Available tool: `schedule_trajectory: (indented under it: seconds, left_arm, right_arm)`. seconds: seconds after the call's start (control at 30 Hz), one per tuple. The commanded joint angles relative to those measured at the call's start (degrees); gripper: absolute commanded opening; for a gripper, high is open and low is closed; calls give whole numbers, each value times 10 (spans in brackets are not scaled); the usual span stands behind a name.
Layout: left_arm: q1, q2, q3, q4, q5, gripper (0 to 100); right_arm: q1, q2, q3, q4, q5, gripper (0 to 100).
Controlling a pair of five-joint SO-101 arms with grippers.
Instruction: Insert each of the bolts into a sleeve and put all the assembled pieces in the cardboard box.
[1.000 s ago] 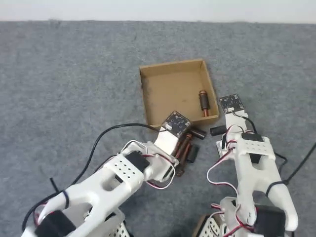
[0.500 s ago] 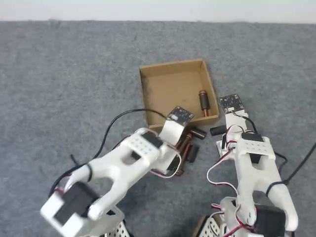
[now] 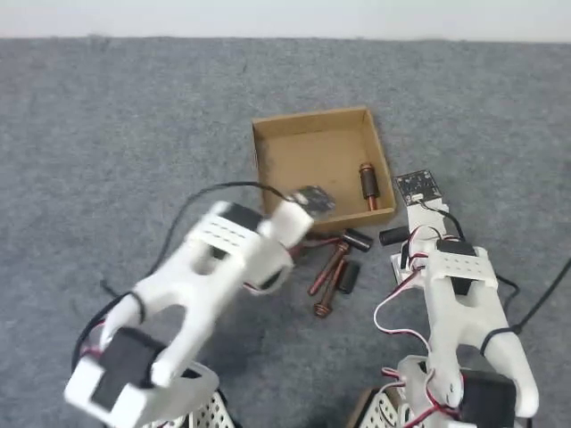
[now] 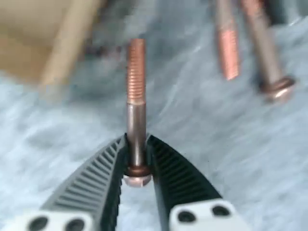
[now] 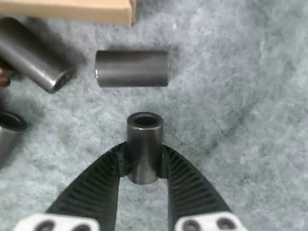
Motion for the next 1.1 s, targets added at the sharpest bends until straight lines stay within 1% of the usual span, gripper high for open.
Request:
schedule_trajectory:
  seconds: [0.0, 0.13, 0.23, 0.33, 0.4, 0.43, 0.5, 0.57, 0.7, 0.87, 0.97, 1.07]
  left_arm:
    - [-89, -58, -15, 41, -98, 12]
    - [-111, -57, -11, 40, -161, 12]
    - [-117, -46, -16, 33, -177, 32]
    - [-119, -32, -12, 2, -169, 139]
    - [-119, -23, -12, -24, -150, 209]
    - [-119, -20, -12, -40, -135, 231]
    - [-121, -20, -11, -67, -93, 227]
    - [-127, -28, -11, -83, -46, 201]
    - [-127, -78, -3, -83, 56, 120]
    - [-113, -171, 66, -87, 193, 9]
    - [-96, -221, 128, -84, 265, 12]
    - [-69, -263, 184, -84, 298, 12]
  right_arm:
    - [7, -4, -32, -4, 7, 9]
    - [7, -4, -32, -4, 7, 9]
    - [7, -4, -32, -4, 7, 9]
    - [7, -4, -32, -4, 7, 9]
    - [7, -4, -32, -4, 7, 9]
    - [7, -4, -32, -4, 7, 9]
    - [7, -4, -32, -4, 7, 9]
    - [7, -4, -32, -4, 7, 9]
    - [7, -4, -32, -4, 7, 9]
    - [6, -4, -32, -5, 9, 9]
    - [6, -4, -32, -5, 10, 9]
    - [5, -4, -32, -5, 10, 9]
